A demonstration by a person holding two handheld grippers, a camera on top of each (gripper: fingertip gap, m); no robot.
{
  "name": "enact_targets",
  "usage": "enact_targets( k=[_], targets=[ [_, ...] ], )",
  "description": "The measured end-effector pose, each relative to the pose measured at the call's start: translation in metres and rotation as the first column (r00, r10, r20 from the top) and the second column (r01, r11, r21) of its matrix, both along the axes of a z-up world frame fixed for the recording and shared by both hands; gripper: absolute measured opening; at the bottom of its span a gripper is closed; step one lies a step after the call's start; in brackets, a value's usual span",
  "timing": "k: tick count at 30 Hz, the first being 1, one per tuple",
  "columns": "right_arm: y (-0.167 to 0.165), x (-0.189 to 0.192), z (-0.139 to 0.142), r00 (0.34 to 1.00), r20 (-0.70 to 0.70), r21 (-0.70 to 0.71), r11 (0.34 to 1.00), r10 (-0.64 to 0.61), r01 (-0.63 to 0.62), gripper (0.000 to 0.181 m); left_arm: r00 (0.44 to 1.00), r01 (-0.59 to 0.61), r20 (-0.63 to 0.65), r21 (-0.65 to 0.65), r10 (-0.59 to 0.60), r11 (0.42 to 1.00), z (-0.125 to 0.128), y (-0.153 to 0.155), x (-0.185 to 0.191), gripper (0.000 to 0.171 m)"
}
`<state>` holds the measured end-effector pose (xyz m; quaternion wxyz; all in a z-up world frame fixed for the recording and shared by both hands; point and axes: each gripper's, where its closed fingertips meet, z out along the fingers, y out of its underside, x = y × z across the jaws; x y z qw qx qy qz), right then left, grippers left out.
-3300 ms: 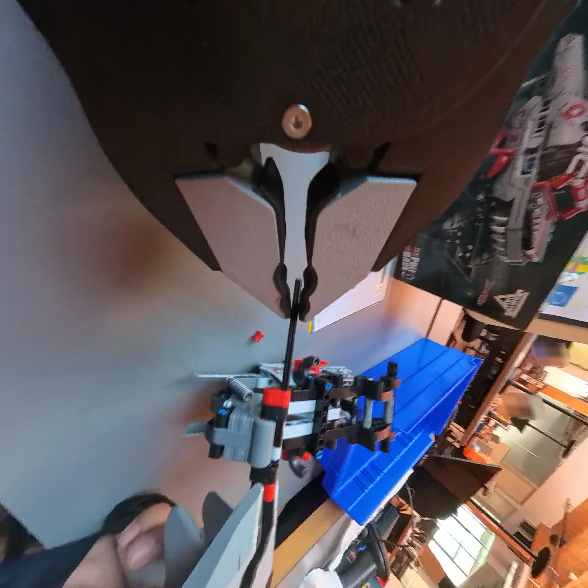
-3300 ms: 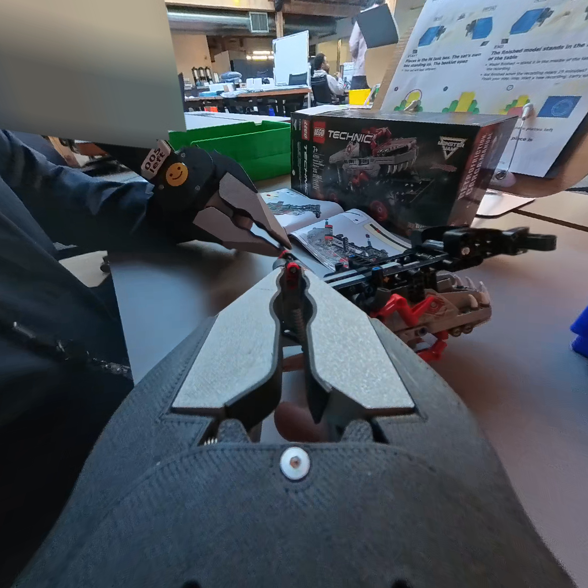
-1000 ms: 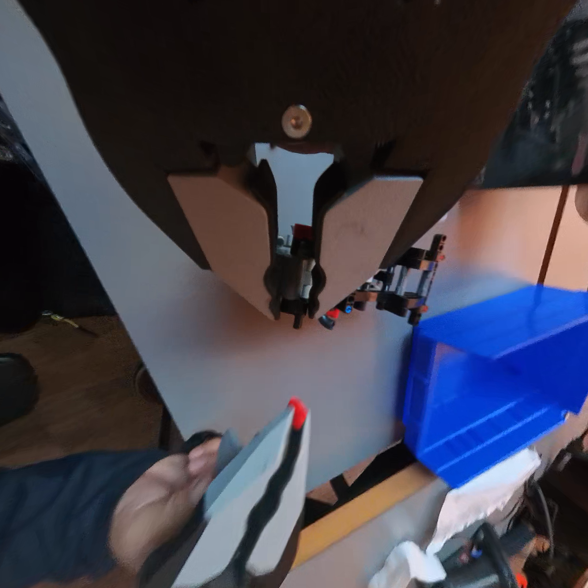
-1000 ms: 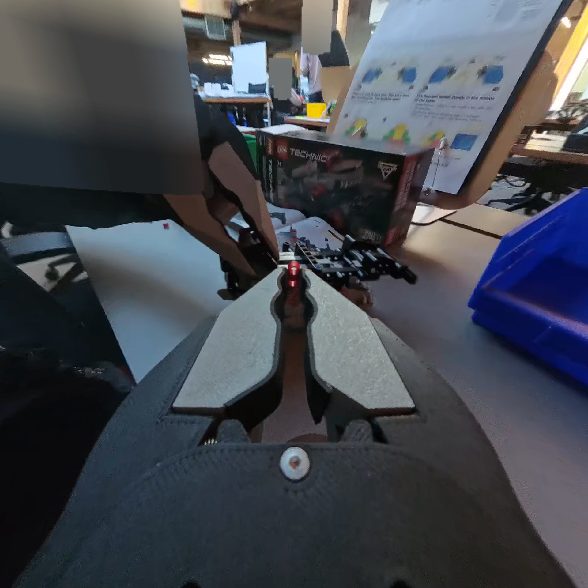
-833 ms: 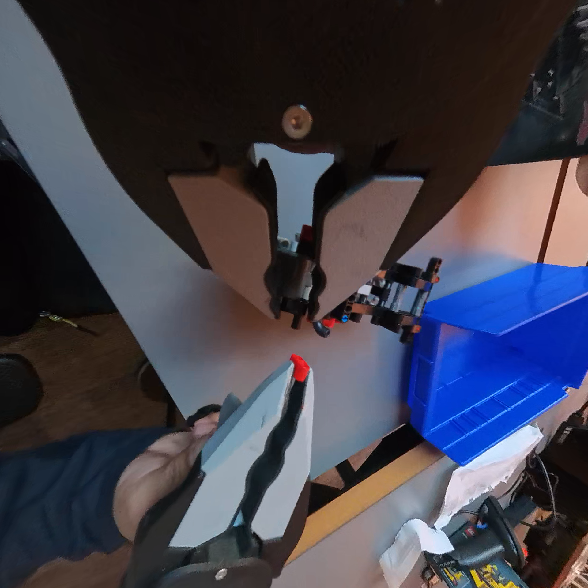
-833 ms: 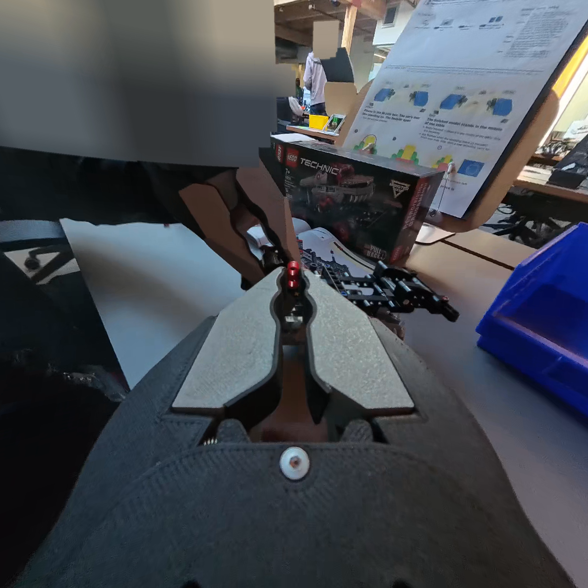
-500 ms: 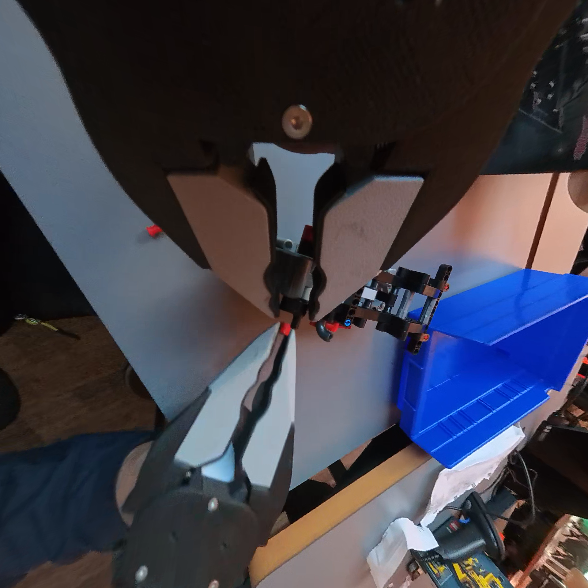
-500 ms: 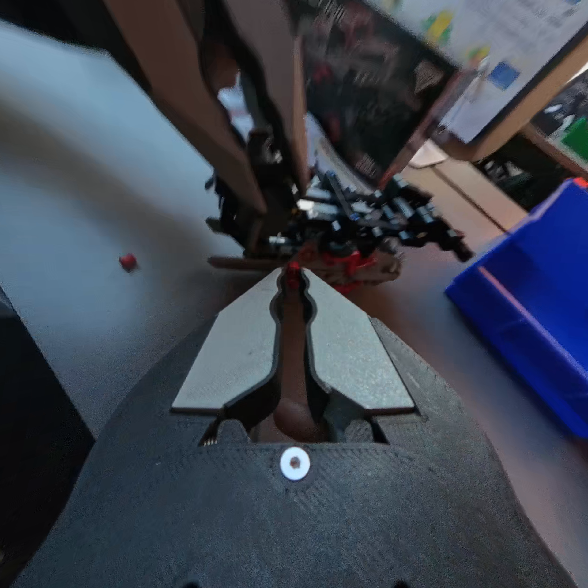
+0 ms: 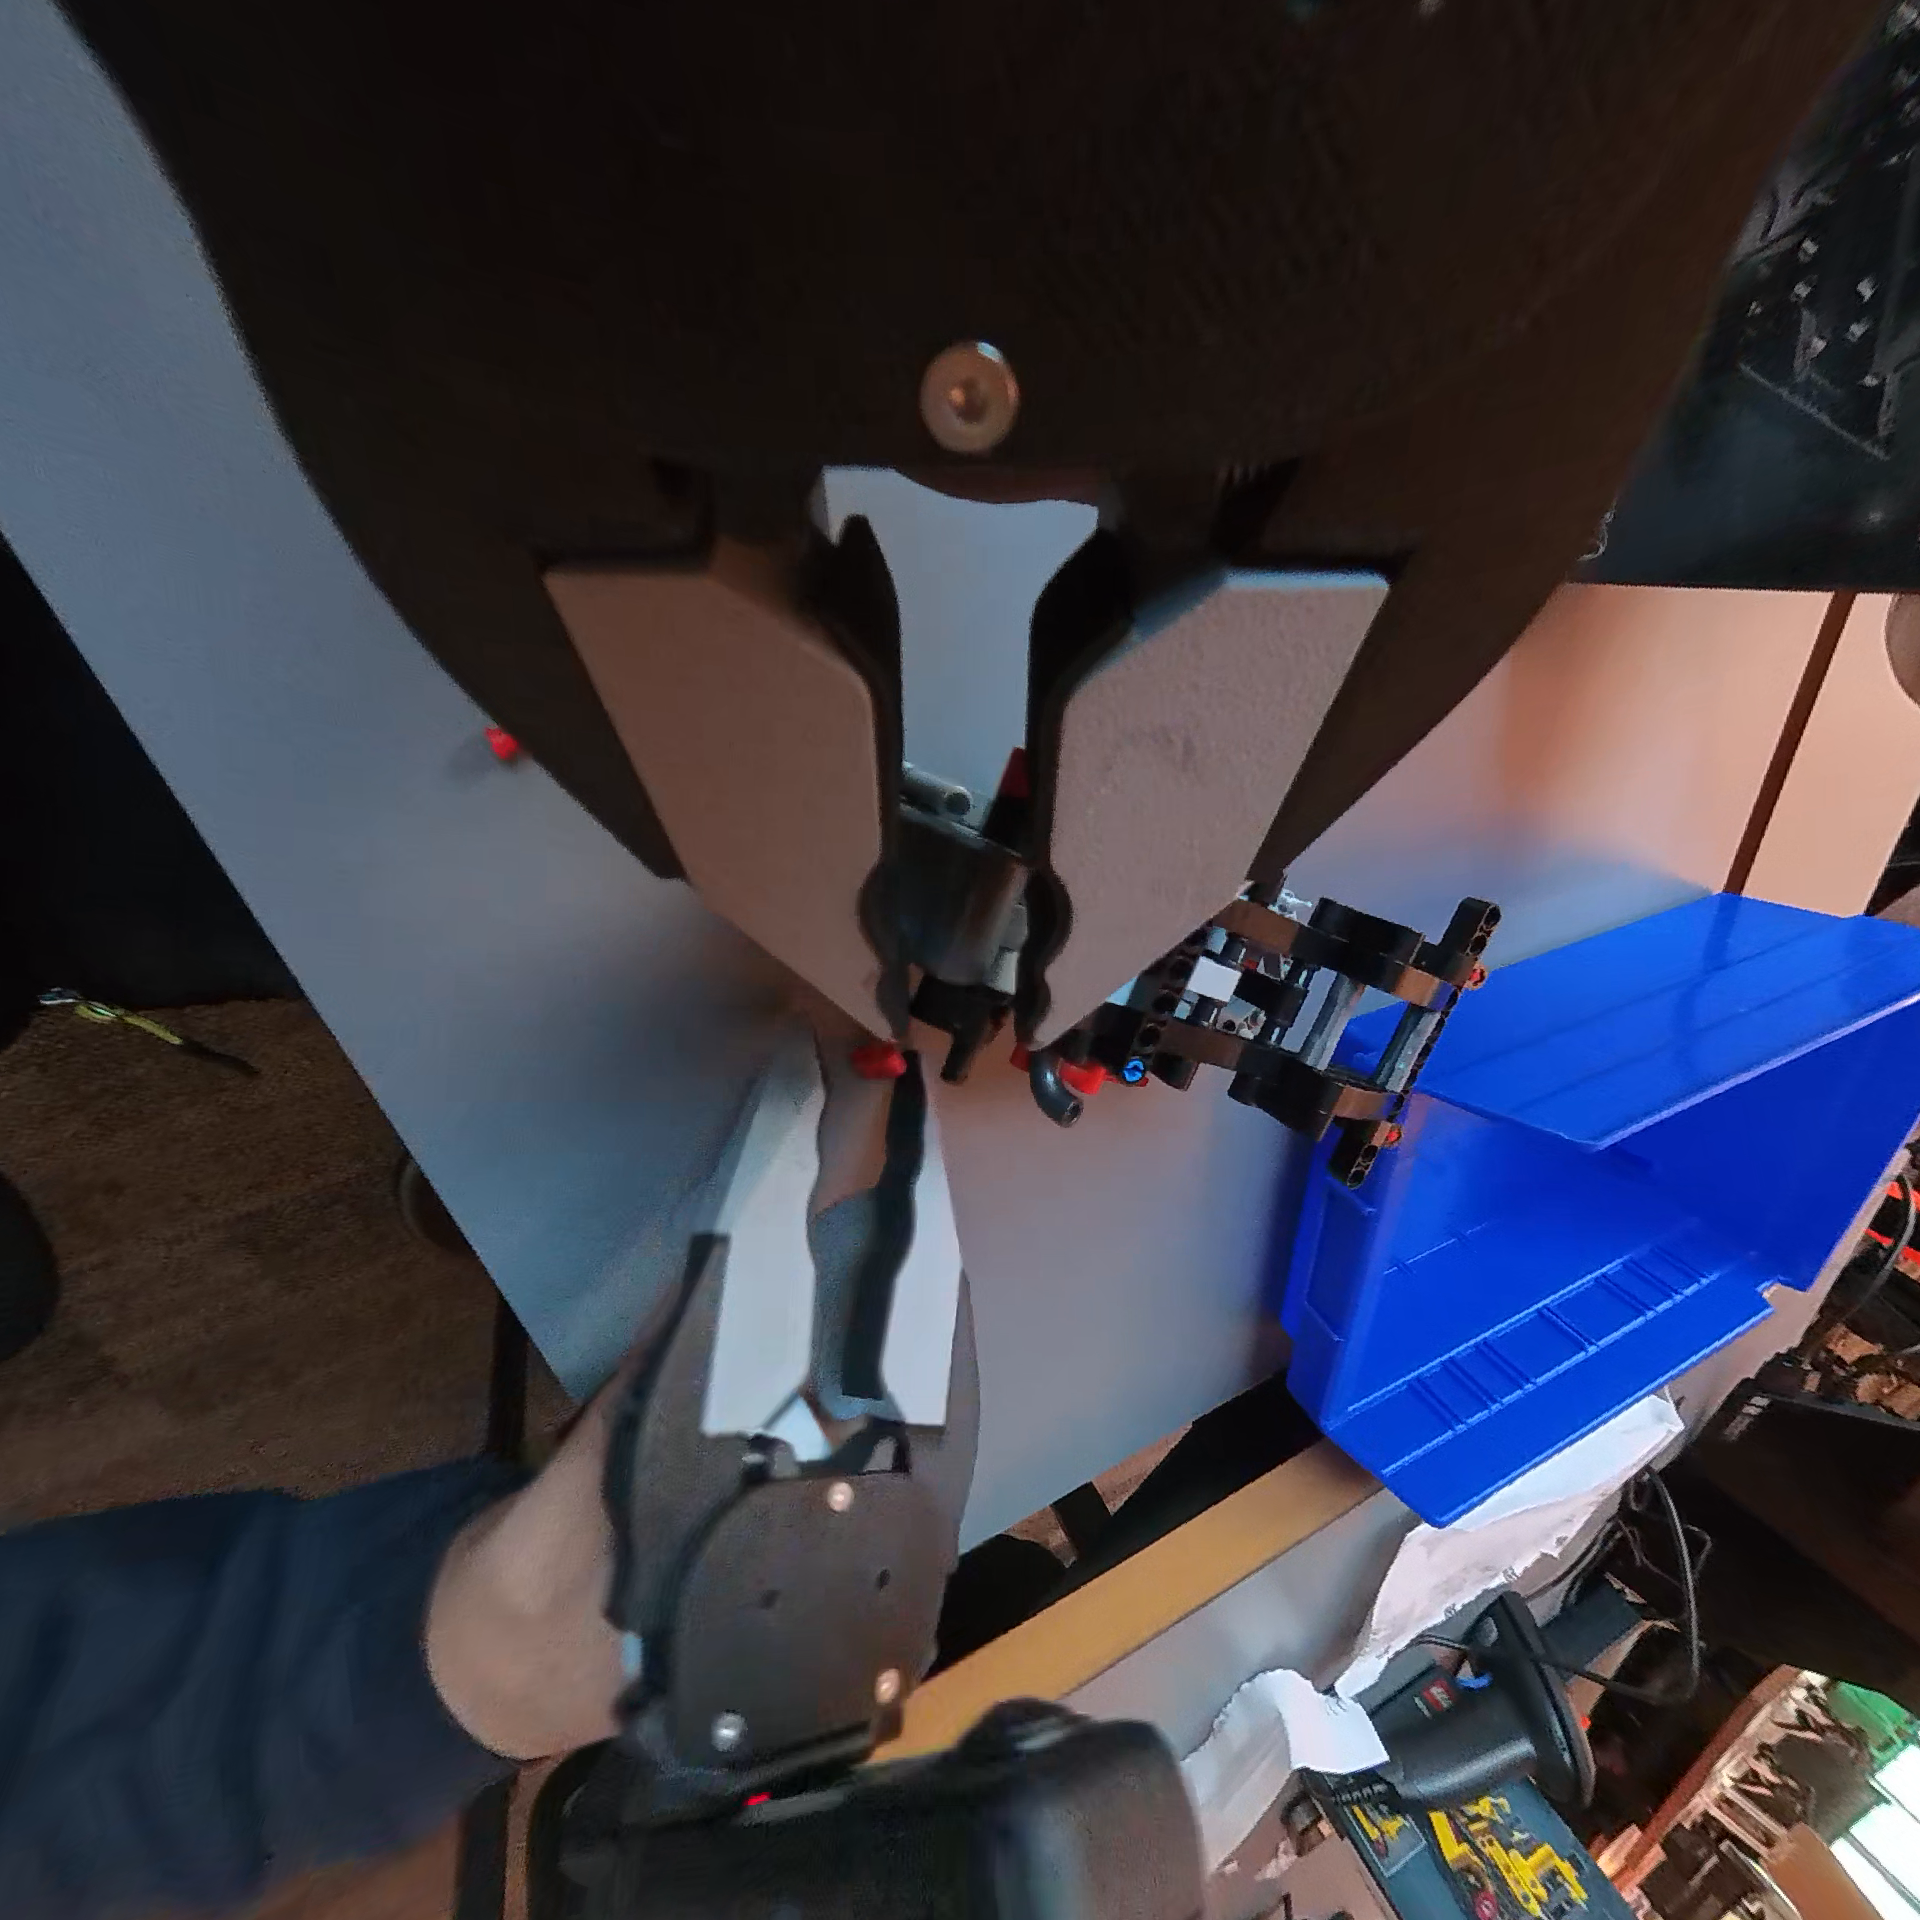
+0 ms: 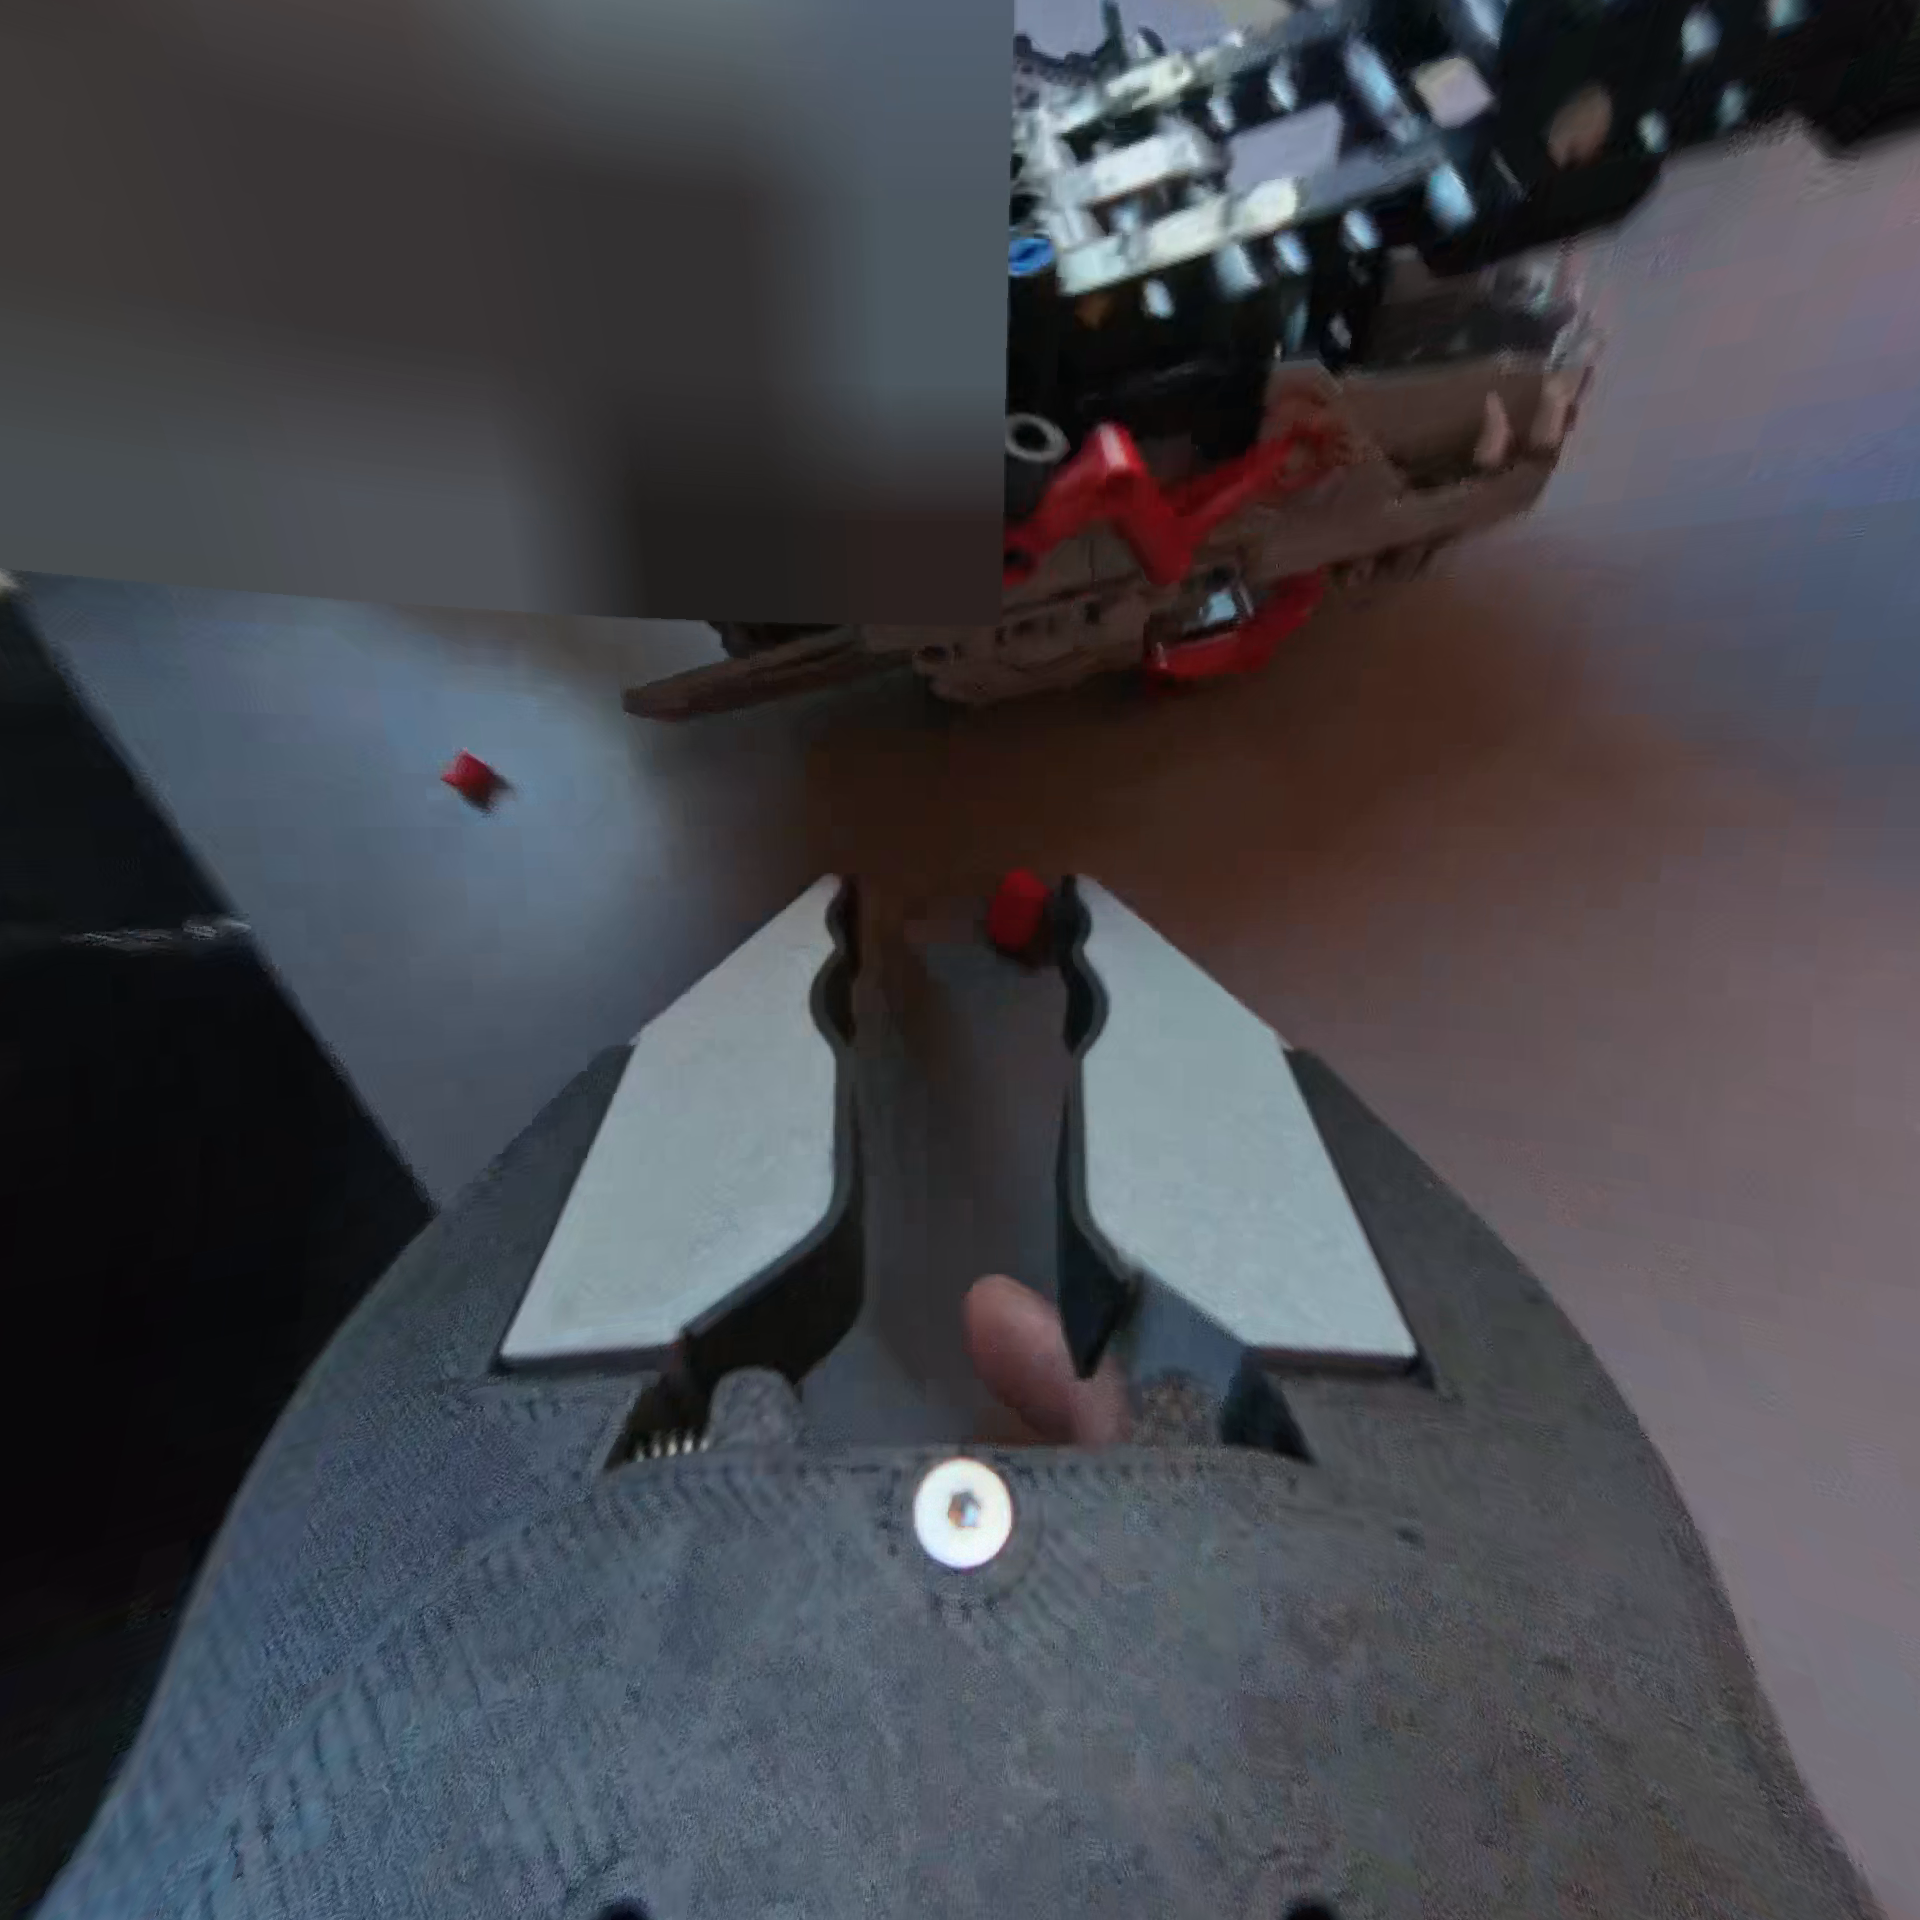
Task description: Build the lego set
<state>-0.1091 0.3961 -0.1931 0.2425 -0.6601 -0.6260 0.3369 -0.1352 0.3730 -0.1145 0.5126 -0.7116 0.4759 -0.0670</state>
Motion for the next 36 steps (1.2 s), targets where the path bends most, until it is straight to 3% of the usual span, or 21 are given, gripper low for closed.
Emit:
enact_targets(
  k=[2,6,8,11,16,20,28,36],
  targets=[
    [0.001,0.003,0.003,1.0,-0.011,-0.084,0.996,-0.003,0.002,0.045,1.0,0.003,0.0,-0.002,-0.003,1.0,0.0,-0.001,0.0,0.015],
    [0.003,0.012,0.002,1.0,-0.01,-0.045,0.999,0.003,-0.003,0.052,1.0,0.001,0.003,0.007,-0.001,1.0,-0.001,0.0,-0.001,0.016],
    [0.009,0.014,0.009,0.999,-0.045,0.005,1.0,-0.03,0.031,0.037,1.0,-0.006,0.011,0.006,0.006,1.0,0.0,0.001,-0.001,0.016],
    [-0.01,0.002,0.053,0.97,-0.242,-0.056,0.998,-0.025,0.012,0.013,1.0,-0.005,0.007,0.015,0.005,1.0,-0.001,0.0,-0.001,0.016],
    [-0.033,-0.022,0.09,0.943,-0.331,-0.062,0.997,0.012,-0.034,0.012,1.0,0.004,0.008,0.012,-0.005,1.0,-0.002,-0.001,-0.002,0.016],
    [-0.033,-0.031,0.088,0.962,-0.267,0.026,0.998,0.057,-0.052,0.0,1.0,0.016,-0.01,0.017,-0.016,1.0,-0.002,-0.002,-0.001,0.015],
    [-0.033,-0.034,0.079,0.985,-0.075,0.146,0.978,0.158,-0.146,0.0,0.999,0.029,-0.035,0.027,-0.028,0.999,-0.003,-0.001,0.001,0.015],
    [-0.032,-0.035,0.076,0.965,0.129,0.271,0.928,0.227,-0.254,0.001,0.998,0.034,-0.061,0.024,-0.032,0.999,-0.004,-0.001,0.003,0.015]
  ],
)
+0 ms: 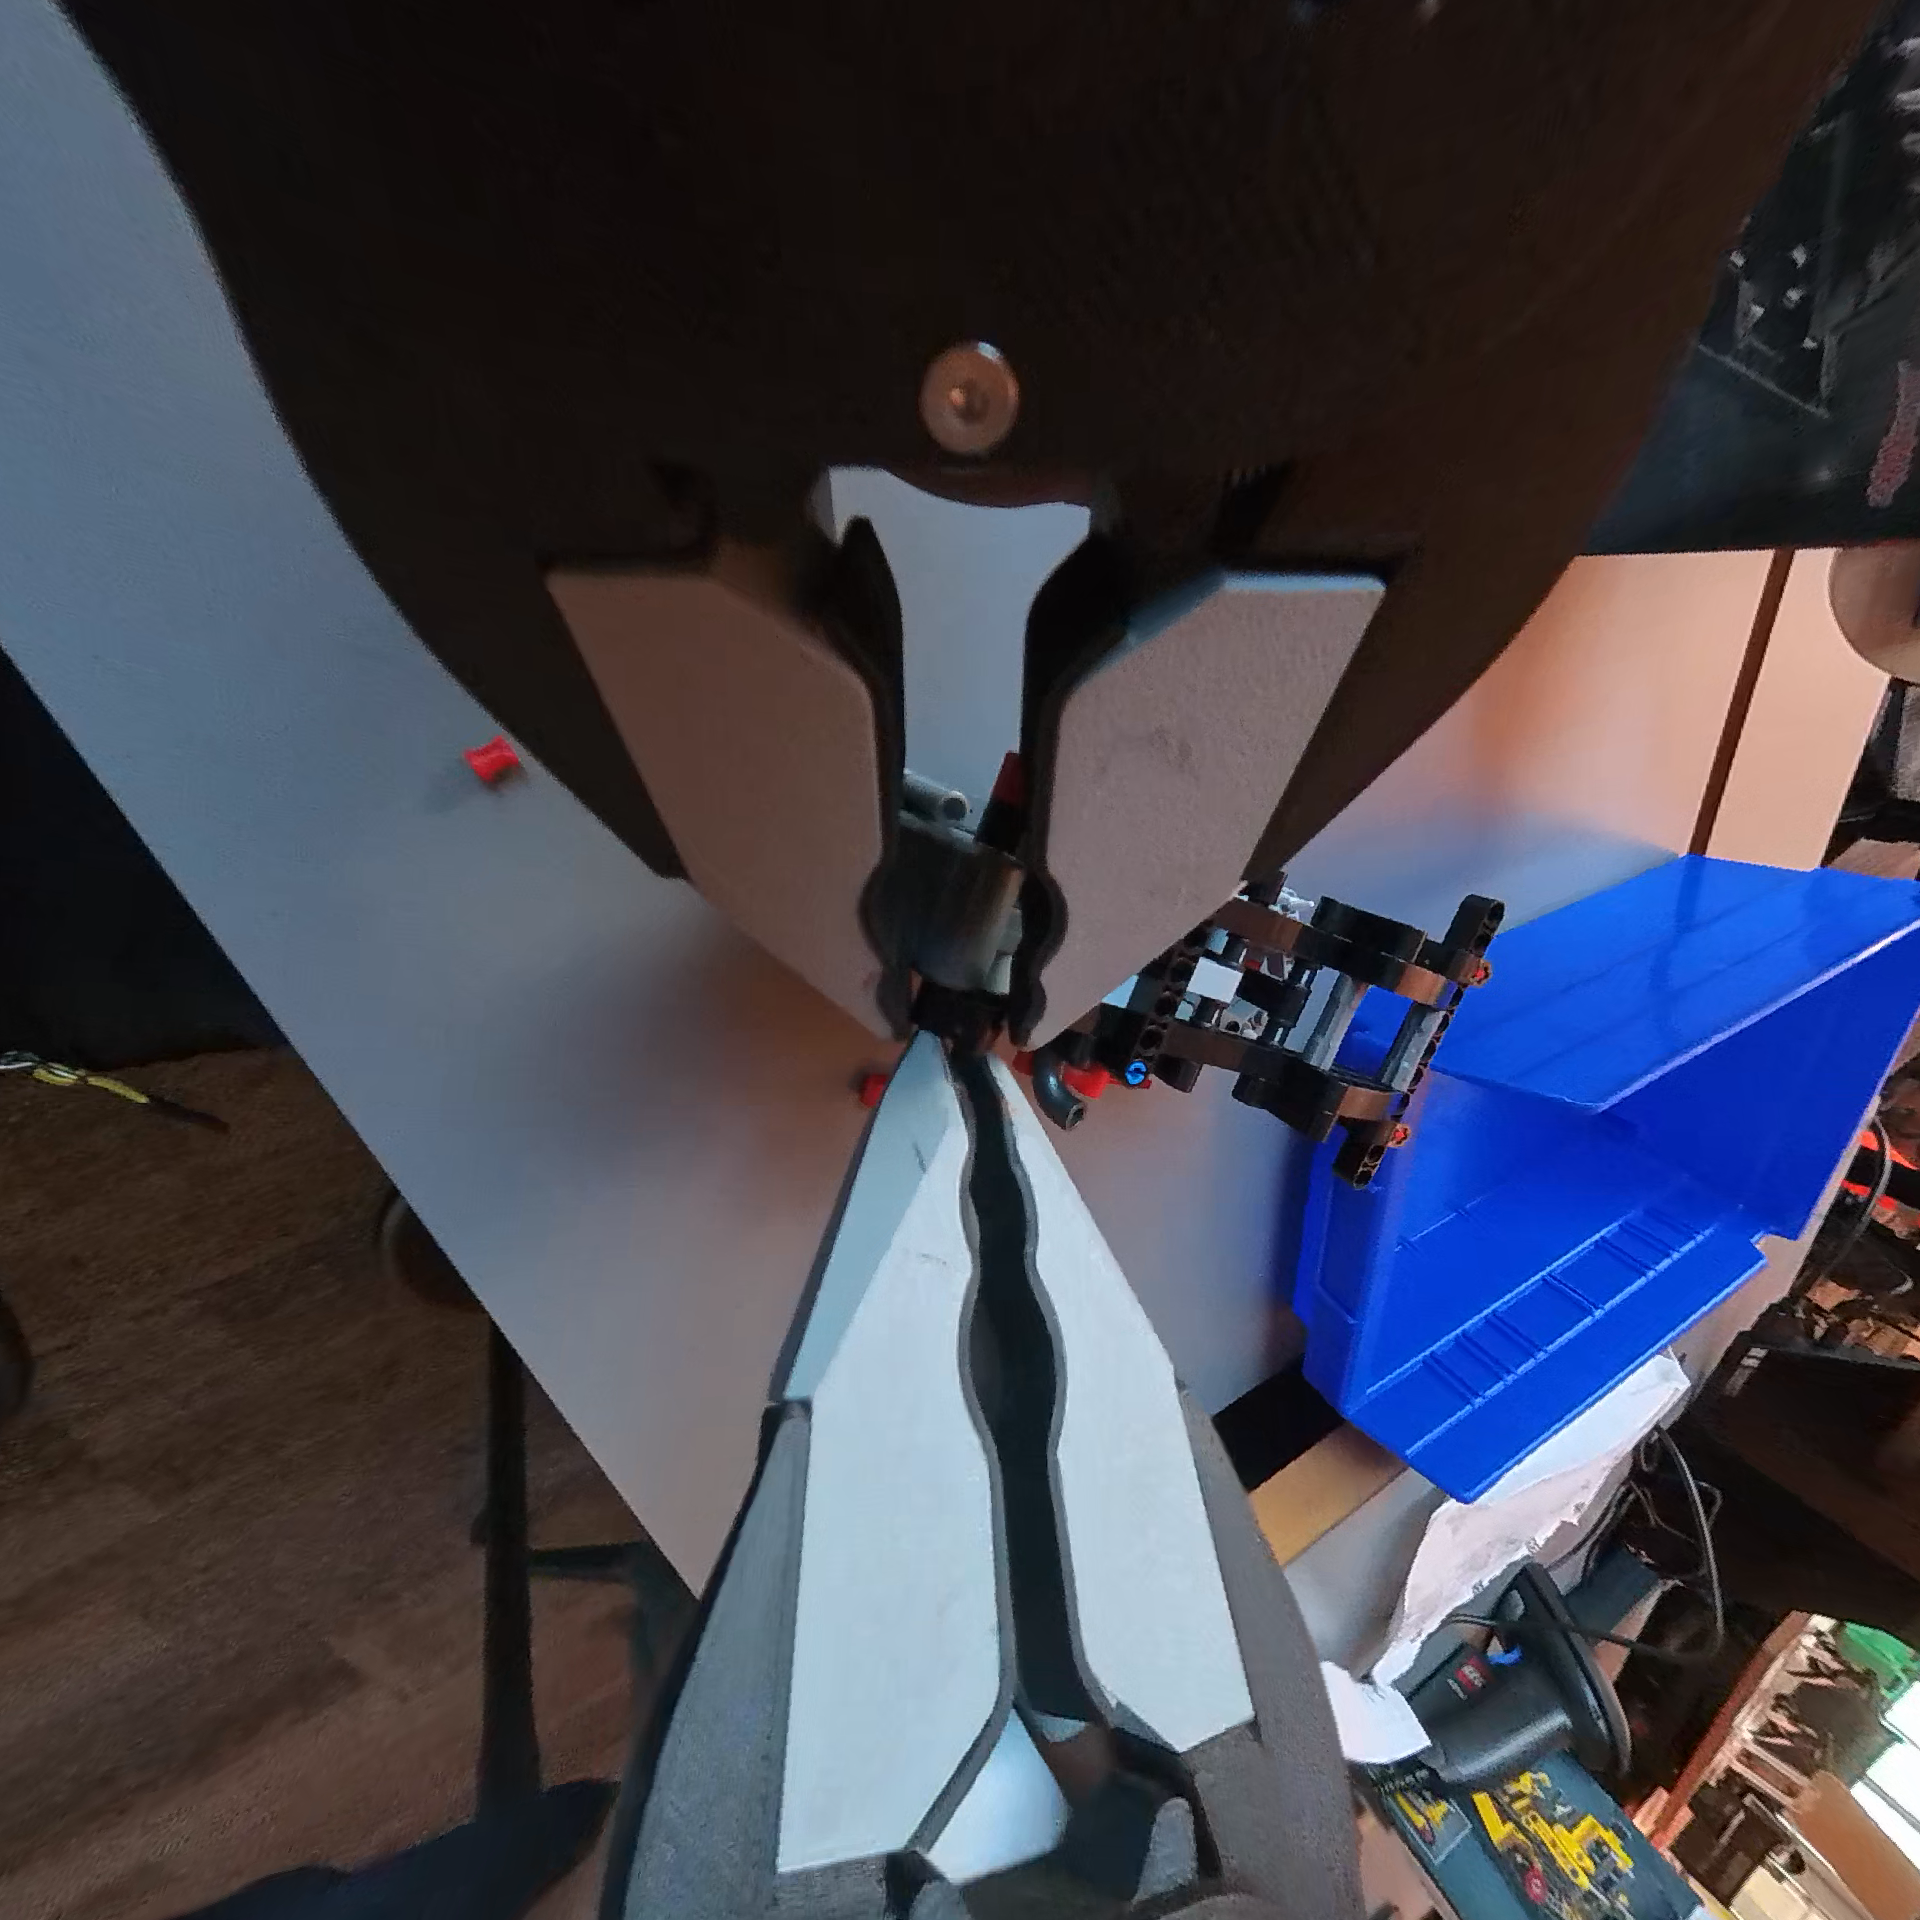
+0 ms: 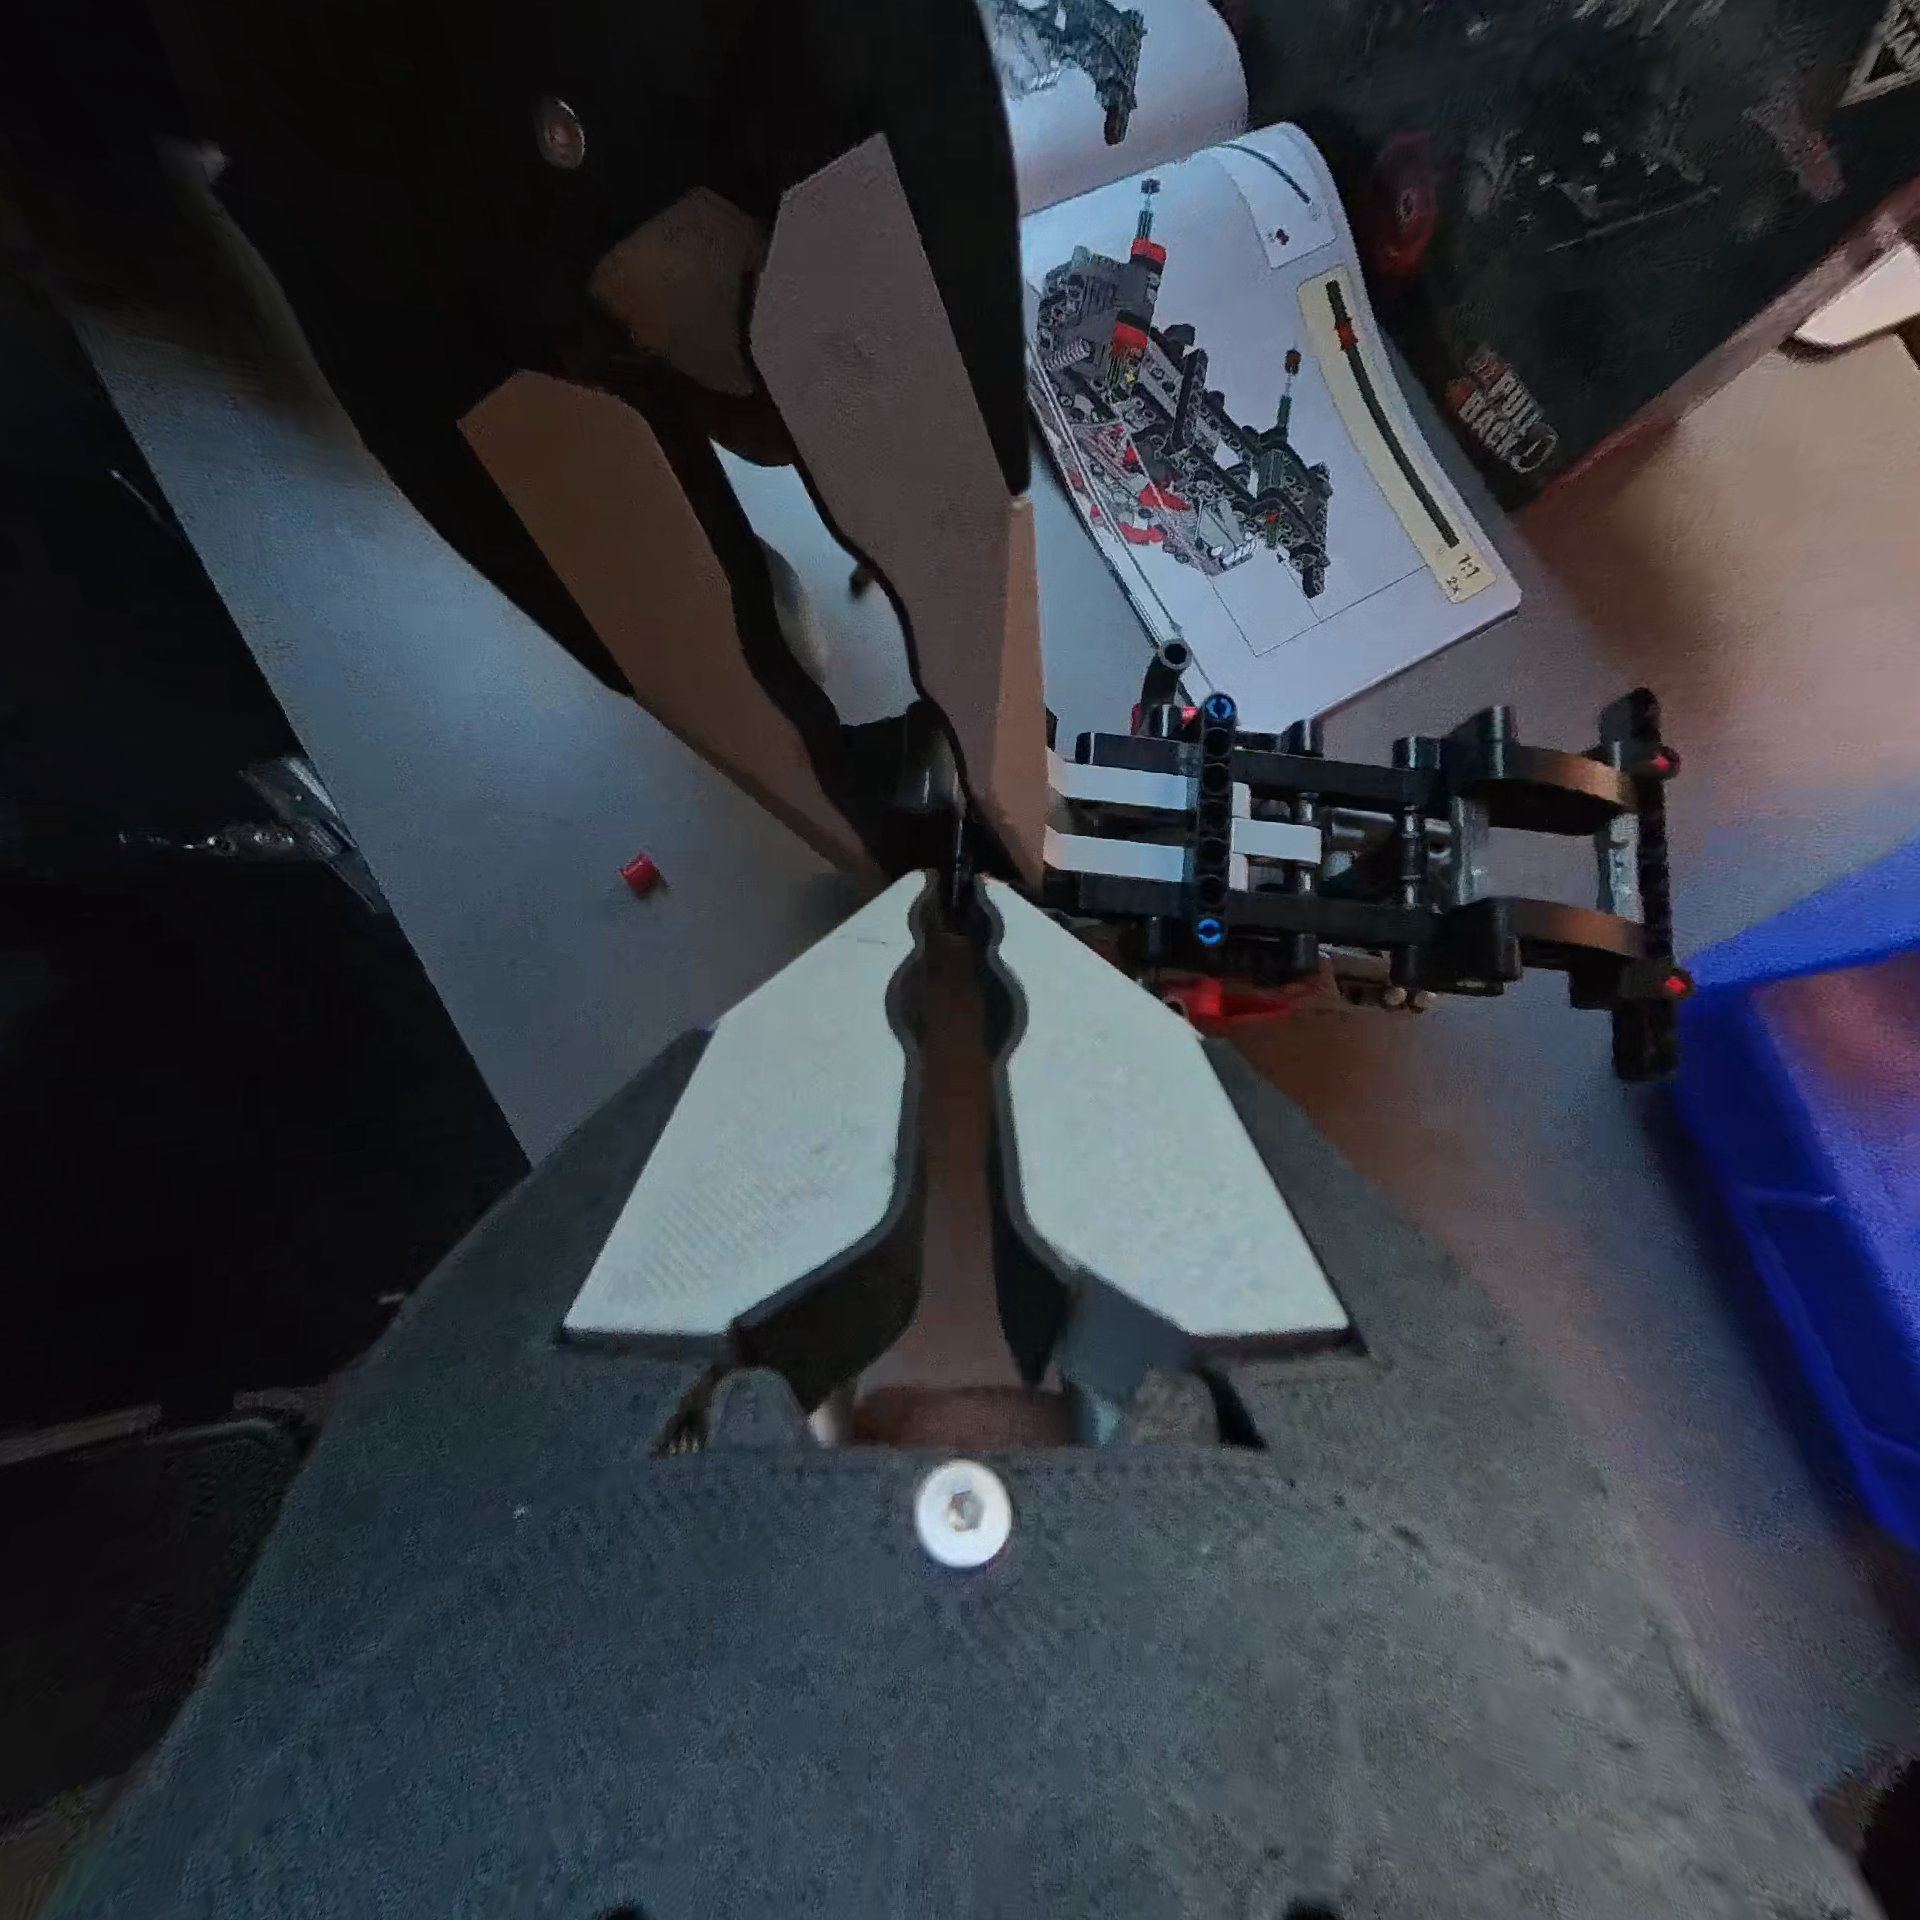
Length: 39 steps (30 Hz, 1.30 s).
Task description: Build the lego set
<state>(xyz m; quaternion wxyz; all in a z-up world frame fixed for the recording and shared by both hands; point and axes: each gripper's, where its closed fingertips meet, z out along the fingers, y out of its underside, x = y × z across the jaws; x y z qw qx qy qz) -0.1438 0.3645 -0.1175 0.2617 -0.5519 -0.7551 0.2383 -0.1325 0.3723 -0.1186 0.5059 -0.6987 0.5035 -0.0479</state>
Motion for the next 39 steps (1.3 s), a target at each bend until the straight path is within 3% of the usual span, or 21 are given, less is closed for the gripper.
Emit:
enact_targets(
  k=[4,9,12,14,16,20,22,24,27,31,39],
  targets=[
    [0.003,-0.001,-0.001,0.997,0.071,0.17,0.984,0.038,-0.05,0.001,1.0,-0.009,-0.005,-0.02,0.009,1.0,0.0,0.0,-0.003,0.014],
    [0.013,0.008,-0.001,0.981,0.19,0.392,0.913,0.041,-0.114,0.001,0.999,-0.052,-0.003,0.016,0.052,0.999,0.0,0.005,0.001,0.014],
    [0.014,0.013,0.0,0.983,0.179,0.465,0.878,0.029,-0.11,0.001,0.997,-0.08,0.008,0.01,0.08,0.997,0.001,0.007,0.003,0.014],
    [0.011,0.014,0.003,0.993,0.113,0.457,0.886,0.027,-0.076,0.001,0.996,-0.077,0.05,-0.005,0.077,0.997,0.003,0.005,0.007,0.014],
    [0.009,0.016,0.002,1.0,0.024,0.356,0.935,-0.003,-0.005,0.001,0.995,-0.07,0.076,-0.013,0.07,0.997,0.004,0.004,0.01,0.014],
    [0.009,0.017,-0.002,0.997,-0.066,0.2,0.978,-0.047,0.059,0.003,0.998,-0.043,0.035,0.013,0.043,0.999,-0.002,0.006,0.015,0.014],
    [0.016,0.019,-0.001,0.997,-0.048,0.265,0.962,-0.053,0.064,0.012,0.995,-0.035,0.095,-0.041,0.039,0.999,0.0,0.007,0.017,0.015],
    [0.014,0.019,0.0,0.999,-0.027,0.279,0.96,-0.034,0.04,0.0,0.994,-0.033,0.102,-0.039,0.037,0.999,0.002,0.008,0.018,0.015],
    [0.015,0.02,0.001,1.0,0.003,0.342,0.939,-0.025,0.022,0.0,0.995,-0.037,0.096,-0.034,0.04,0.999,0.002,0.009,0.018,0.015],
    [0.016,0.021,0.006,0.996,-0.038,0.394,0.915,-0.08,0.089,0.0,0.991,-0.039,0.123,-0.042,0.044,0.998,0.007,0.009,0.019,0.014],
    [0.01,0.029,0.016,0.994,-0.046,0.429,0.897,-0.101,0.111,0.0,0.992,-0.036,0.12,-0.05,0.042,0.998,0.008,0.007,0.024,0.015]
  ],
)
